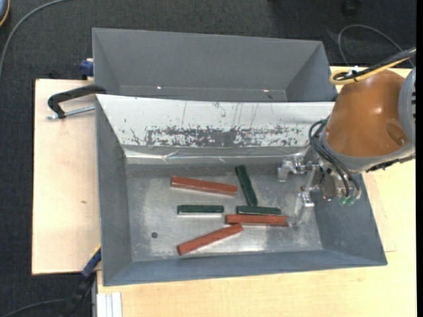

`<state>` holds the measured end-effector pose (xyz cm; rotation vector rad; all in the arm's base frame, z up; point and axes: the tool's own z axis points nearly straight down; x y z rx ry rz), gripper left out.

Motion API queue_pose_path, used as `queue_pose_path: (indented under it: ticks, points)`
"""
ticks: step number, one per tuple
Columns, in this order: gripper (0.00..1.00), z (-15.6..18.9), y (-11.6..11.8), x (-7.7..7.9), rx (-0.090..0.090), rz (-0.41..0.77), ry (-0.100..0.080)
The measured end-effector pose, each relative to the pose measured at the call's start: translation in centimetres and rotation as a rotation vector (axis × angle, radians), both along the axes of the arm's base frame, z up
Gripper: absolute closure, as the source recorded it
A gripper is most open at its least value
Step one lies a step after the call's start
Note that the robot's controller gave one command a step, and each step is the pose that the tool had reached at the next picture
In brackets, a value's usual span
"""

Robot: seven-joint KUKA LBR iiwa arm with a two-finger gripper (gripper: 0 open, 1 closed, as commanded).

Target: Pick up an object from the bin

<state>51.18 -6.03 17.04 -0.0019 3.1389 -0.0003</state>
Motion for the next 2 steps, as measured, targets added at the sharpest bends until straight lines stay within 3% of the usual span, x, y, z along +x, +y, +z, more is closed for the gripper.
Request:
queue_pose_path:
  ticks: [1, 2]
  points:
    - [0.00, -10.41, 1.10, -0.55, 0.002, 0.038, 0.010]
    - [1.00, -9.96, 1.06, -0.29, 0.000, 0.038, 0.001]
